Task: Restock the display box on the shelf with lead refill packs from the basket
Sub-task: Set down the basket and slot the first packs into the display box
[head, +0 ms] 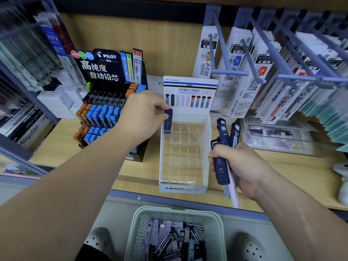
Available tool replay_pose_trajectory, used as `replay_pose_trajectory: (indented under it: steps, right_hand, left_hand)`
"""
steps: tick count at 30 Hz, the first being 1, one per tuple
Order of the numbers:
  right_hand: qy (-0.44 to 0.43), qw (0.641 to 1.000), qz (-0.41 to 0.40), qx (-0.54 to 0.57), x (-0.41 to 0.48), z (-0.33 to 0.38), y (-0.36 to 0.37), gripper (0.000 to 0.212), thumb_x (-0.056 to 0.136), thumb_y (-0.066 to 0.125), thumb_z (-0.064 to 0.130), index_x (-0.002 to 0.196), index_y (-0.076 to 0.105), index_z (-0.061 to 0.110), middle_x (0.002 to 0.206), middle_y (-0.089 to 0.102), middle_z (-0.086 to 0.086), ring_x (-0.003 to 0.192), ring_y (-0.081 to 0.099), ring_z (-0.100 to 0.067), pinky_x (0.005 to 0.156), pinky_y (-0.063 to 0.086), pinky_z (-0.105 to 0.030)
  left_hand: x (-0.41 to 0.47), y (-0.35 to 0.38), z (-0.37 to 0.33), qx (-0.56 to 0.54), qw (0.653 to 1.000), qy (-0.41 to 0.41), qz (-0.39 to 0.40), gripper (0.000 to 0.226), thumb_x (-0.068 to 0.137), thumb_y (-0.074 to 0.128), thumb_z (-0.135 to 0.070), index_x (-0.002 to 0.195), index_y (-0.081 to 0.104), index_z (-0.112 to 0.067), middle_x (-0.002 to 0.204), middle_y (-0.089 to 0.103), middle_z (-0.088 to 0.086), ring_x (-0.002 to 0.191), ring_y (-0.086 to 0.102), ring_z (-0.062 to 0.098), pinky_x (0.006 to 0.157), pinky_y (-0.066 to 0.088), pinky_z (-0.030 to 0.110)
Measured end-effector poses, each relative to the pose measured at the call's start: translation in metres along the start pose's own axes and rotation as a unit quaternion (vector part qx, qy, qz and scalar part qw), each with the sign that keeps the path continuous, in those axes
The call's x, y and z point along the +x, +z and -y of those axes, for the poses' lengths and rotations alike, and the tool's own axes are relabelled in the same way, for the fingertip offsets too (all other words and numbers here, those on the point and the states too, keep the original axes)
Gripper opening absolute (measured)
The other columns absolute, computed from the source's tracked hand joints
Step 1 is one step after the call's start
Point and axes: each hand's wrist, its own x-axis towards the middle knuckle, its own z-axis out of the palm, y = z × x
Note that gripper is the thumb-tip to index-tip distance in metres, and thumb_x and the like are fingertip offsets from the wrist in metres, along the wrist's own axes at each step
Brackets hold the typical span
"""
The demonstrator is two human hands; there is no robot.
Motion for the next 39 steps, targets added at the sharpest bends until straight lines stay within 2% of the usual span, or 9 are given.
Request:
replay_pose_trajectory:
  steps: [5, 11, 15, 18, 21, 27, 30, 35, 39]
  right_hand:
    - [-0.009, 1.000, 0.003, 0.018, 0.001, 0.000, 0.002, 0.009, 0.081, 0.063, 0.001, 0.075, 0.062, 0.007, 0.065, 0.061, -0.008, 0.056, 0.057, -0.019, 0.048, 0.046, -0.024]
    - [-0.038, 0.999, 0.025, 0.031, 0.000, 0.002, 0.006, 0.010, 0.081, 0.064, 0.000, 0.075, 0.061, 0.006, 0.065, 0.061, -0.007, 0.055, 0.059, -0.016, 0.049, 0.048, -0.024]
    - [-0.048, 0.997, 0.019, 0.057, 0.000, 0.001, 0.009, 0.013, 0.084, 0.062, 0.002, 0.073, 0.062, 0.007, 0.066, 0.060, -0.008, 0.059, 0.057, -0.018, 0.053, 0.047, -0.028]
    - [-0.051, 0.994, -0.020, 0.092, 0.002, -0.001, 0.012, 0.010, 0.082, 0.065, 0.008, 0.072, 0.062, 0.010, 0.068, 0.059, -0.010, 0.064, 0.054, -0.024, 0.063, 0.041, -0.037]
    - [-0.048, 0.989, -0.053, 0.126, 0.004, -0.002, 0.015, 0.008, 0.077, 0.066, 0.012, 0.073, 0.060, 0.010, 0.070, 0.052, -0.012, 0.055, 0.049, -0.022, 0.059, 0.038, -0.036]
    - [-0.006, 0.977, -0.087, 0.195, 0.009, -0.004, 0.017, 0.017, 0.081, 0.065, 0.012, 0.065, 0.058, 0.011, 0.060, 0.053, -0.007, 0.048, 0.049, -0.022, 0.054, 0.040, -0.031]
    - [-0.001, 0.972, -0.104, 0.211, 0.011, -0.003, 0.017, 0.018, 0.083, 0.070, 0.013, 0.069, 0.058, 0.011, 0.057, 0.051, -0.004, 0.044, 0.049, -0.018, 0.045, 0.045, -0.026]
    - [0.001, 0.966, -0.131, 0.221, 0.016, 0.000, 0.015, 0.032, 0.078, 0.082, 0.037, 0.072, 0.060, 0.014, 0.056, 0.054, -0.002, 0.046, 0.055, -0.019, 0.047, 0.048, -0.028]
    - [-0.004, 0.966, -0.165, 0.200, 0.022, 0.000, 0.012, 0.044, 0.079, 0.077, 0.054, 0.075, 0.059, 0.015, 0.058, 0.055, -0.002, 0.055, 0.057, -0.021, 0.056, 0.051, -0.033]
  left_hand:
    - [0.000, 0.006, -0.001, 0.001, 0.999, -0.030, -0.024, 0.017, 0.075, 0.079, -0.005, 0.083, 0.071, -0.017, 0.070, 0.061, -0.007, 0.063, 0.052, -0.002, 0.063, 0.042, 0.010]
    - [-0.004, 0.001, -0.005, 0.026, 0.998, -0.026, -0.041, 0.022, 0.077, 0.077, -0.009, 0.074, 0.056, -0.015, 0.061, 0.056, -0.004, 0.059, 0.053, 0.010, 0.059, 0.052, 0.034]
    - [-0.018, -0.004, -0.036, -0.109, 0.991, -0.073, -0.014, 0.014, 0.083, 0.075, -0.023, 0.081, 0.062, -0.017, 0.062, 0.061, -0.002, 0.053, 0.054, 0.006, 0.058, 0.050, 0.027]
    - [-0.041, 0.001, -0.063, -0.264, 0.933, -0.184, 0.164, 0.020, 0.082, 0.077, -0.030, 0.084, 0.065, -0.015, 0.070, 0.069, 0.010, 0.058, 0.064, 0.019, 0.059, 0.053, 0.039]
    - [-0.064, 0.013, -0.079, -0.363, 0.854, -0.267, 0.262, 0.028, 0.080, 0.080, -0.021, 0.096, 0.062, -0.008, 0.071, 0.071, 0.008, 0.064, 0.066, 0.021, 0.057, 0.053, 0.033]
    - [-0.076, 0.030, -0.093, -0.485, 0.763, -0.377, 0.199, 0.022, 0.082, 0.076, -0.004, 0.100, 0.062, -0.001, 0.089, 0.072, 0.026, 0.068, 0.070, 0.025, 0.065, 0.062, 0.033]
    - [-0.076, 0.034, -0.095, -0.517, 0.730, -0.403, 0.193, 0.014, 0.085, 0.072, -0.004, 0.096, 0.064, 0.000, 0.084, 0.073, 0.024, 0.067, 0.072, 0.025, 0.062, 0.061, 0.031]
    - [-0.071, 0.038, -0.102, -0.567, 0.678, -0.435, 0.172, 0.013, 0.087, 0.069, -0.002, 0.098, 0.064, 0.003, 0.088, 0.072, 0.027, 0.069, 0.073, 0.028, 0.061, 0.062, 0.033]
    - [-0.068, 0.046, -0.104, -0.573, 0.666, -0.450, 0.162, 0.023, 0.088, 0.068, -0.002, 0.108, 0.063, 0.007, 0.087, 0.072, 0.026, 0.069, 0.073, 0.029, 0.060, 0.062, 0.034]
